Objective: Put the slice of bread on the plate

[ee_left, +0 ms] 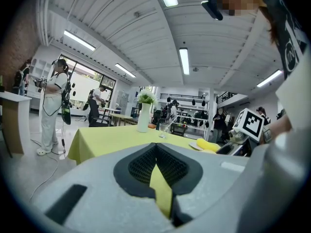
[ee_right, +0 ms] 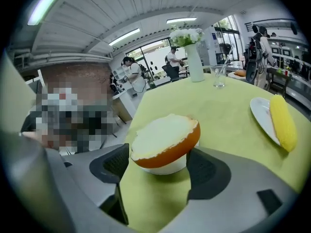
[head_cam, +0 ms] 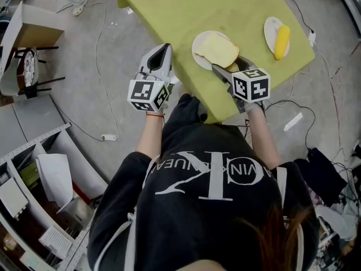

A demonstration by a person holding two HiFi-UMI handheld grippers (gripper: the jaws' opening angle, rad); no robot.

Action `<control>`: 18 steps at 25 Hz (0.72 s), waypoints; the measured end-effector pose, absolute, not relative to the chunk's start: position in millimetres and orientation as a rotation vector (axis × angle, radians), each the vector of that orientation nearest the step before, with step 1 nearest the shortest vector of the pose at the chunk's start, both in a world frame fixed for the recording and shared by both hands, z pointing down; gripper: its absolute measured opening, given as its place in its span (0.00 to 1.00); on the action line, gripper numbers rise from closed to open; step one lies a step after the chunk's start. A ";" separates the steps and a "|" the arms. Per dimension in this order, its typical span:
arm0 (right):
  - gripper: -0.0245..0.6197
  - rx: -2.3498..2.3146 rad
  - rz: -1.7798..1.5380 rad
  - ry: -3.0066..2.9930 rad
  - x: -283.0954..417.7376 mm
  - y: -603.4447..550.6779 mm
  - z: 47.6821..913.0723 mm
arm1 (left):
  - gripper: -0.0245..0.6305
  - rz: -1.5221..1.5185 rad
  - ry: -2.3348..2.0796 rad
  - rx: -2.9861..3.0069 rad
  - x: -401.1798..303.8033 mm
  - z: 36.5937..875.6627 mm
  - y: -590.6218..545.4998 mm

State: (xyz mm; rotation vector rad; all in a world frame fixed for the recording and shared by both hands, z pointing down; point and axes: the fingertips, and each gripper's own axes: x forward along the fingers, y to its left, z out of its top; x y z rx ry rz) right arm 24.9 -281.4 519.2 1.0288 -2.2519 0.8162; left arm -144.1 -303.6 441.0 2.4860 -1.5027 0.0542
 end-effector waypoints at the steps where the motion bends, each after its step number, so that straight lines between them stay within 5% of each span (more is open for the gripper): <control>1: 0.61 1.009 0.795 -2.238 25.3 -279.0 520.5 | 0.05 0.053 -1.503 2.486 -144.0 440.8 -302.5; 18: 0.67 0.874 0.655 -2.109 49.0 -261.3 528.7 | 0.05 0.029 -1.515 2.476 -134.7 437.6 -284.6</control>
